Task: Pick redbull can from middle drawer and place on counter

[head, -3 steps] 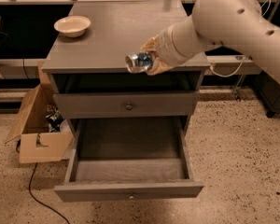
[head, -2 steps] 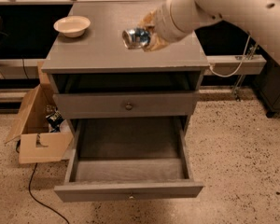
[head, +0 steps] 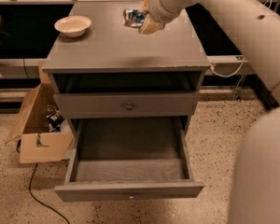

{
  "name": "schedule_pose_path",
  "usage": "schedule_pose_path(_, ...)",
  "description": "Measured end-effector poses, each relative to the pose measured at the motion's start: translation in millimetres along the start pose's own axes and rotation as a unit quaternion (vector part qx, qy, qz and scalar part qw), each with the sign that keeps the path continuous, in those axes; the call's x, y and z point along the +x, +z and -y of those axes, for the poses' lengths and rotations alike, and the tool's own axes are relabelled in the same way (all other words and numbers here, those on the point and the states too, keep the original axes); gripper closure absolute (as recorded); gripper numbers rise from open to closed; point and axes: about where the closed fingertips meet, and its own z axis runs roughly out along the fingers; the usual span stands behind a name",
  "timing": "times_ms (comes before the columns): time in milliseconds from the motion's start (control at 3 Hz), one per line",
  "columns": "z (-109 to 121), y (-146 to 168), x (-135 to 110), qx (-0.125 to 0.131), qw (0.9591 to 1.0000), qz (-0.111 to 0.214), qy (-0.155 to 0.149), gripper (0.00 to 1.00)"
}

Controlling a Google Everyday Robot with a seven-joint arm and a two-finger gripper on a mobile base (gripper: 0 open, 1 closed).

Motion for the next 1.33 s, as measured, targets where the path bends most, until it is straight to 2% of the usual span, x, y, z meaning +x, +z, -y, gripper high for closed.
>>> schedule_pose_path(333, 9, 46, 18, -0.031, 0.9977, -0.019, 0.057, 1.0)
schedule_pose_path(667, 12, 80, 34, -0.063, 0.9924, -0.034, 0.1, 0.97)
schedule_pose_path(1333, 17, 76, 32, -0.056, 0.9932, -0.03, 0.097, 0.51)
